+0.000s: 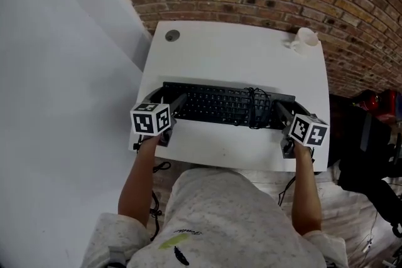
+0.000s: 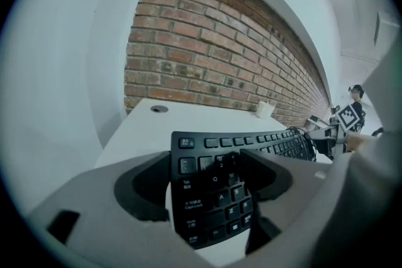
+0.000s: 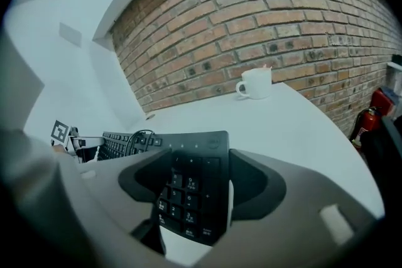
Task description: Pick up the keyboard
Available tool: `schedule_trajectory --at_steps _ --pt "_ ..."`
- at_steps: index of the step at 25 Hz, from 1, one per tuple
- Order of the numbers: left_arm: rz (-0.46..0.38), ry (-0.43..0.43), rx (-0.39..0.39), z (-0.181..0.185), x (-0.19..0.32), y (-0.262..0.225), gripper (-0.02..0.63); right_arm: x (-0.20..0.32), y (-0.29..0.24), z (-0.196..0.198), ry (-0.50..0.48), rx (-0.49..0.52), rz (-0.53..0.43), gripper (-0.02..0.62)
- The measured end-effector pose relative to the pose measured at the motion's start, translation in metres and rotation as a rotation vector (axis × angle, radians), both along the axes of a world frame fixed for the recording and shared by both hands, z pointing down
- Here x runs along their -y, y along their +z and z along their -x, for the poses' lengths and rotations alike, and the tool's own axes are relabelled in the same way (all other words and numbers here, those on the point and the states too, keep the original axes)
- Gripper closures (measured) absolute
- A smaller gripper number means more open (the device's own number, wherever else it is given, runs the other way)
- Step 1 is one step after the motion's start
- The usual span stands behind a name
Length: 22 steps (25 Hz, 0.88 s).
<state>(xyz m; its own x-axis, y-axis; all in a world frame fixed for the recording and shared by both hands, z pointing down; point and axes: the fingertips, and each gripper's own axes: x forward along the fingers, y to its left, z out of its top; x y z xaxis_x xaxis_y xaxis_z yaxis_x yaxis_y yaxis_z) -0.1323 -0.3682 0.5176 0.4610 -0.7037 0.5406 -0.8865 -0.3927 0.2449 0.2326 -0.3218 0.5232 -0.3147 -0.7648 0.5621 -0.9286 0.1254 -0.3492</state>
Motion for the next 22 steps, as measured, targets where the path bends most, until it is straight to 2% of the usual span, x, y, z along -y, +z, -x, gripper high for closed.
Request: schedule_trajectory --at_steps 8,22 --pt "-0.191 -0.013 0.006 -0.001 0.005 -0.077 0.267 0.009 -0.065 0.000 -0.010 0.009 -0.163 0.298" --pt "-0.501 -0.030 -0.037 -0.016 0.003 -0.233 0.265 0.015 -0.221 -0.015 -0.012 -0.028 -0.467 0.298"
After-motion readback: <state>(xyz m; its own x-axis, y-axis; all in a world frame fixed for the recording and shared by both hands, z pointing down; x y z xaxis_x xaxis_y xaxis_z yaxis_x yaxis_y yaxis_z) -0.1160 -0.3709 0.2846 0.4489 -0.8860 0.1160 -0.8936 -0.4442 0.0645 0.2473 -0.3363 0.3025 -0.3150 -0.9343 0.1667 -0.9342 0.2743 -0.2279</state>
